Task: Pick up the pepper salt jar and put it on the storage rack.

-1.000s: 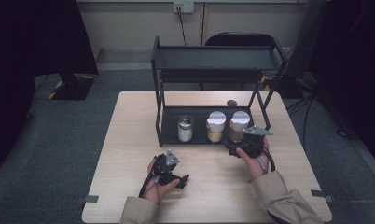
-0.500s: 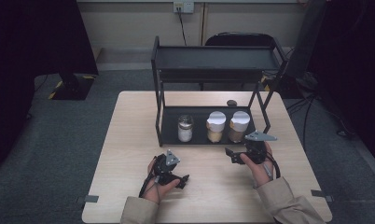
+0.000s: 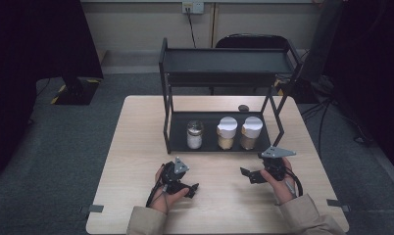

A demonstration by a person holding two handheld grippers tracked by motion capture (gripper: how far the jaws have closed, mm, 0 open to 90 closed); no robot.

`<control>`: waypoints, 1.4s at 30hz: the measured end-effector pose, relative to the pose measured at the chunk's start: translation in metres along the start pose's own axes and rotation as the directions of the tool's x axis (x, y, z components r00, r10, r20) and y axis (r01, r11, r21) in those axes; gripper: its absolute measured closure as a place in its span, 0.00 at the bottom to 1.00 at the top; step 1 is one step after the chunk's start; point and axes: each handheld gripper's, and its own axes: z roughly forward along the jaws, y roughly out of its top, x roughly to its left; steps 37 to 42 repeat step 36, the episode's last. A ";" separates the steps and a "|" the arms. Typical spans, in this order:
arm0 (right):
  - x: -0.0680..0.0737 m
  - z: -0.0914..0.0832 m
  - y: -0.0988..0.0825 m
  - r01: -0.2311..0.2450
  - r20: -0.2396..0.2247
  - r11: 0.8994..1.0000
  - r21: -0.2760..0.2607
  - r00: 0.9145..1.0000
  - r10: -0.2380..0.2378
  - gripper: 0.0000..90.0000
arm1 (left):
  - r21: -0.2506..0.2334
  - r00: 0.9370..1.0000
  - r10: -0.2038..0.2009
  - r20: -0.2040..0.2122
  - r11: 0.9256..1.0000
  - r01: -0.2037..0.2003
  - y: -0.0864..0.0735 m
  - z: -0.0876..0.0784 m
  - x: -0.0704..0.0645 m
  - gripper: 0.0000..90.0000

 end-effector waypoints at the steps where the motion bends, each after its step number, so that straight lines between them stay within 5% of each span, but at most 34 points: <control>1: 0.000 -0.001 -0.001 0.001 -0.002 1.000 0.000 1.000 -0.001 0.01 | 0.000 1.000 0.000 0.000 1.000 0.000 0.000 0.000 0.000 0.00; 19: -0.002 -0.015 -0.023 0.068 -0.030 0.997 0.045 0.997 -0.067 0.01 | 0.000 1.000 0.000 0.000 1.000 0.000 0.000 0.000 0.000 0.00; 33: 0.007 -0.012 -0.026 0.164 -0.022 0.978 0.126 0.986 -0.162 0.02 | 0.000 1.000 0.000 0.000 1.000 0.000 0.000 0.000 0.000 0.00; 42: 0.009 -0.010 -0.022 0.172 -0.021 0.973 0.155 0.985 -0.171 0.01 | 0.000 1.000 0.000 0.000 1.000 0.000 0.000 0.000 0.000 0.00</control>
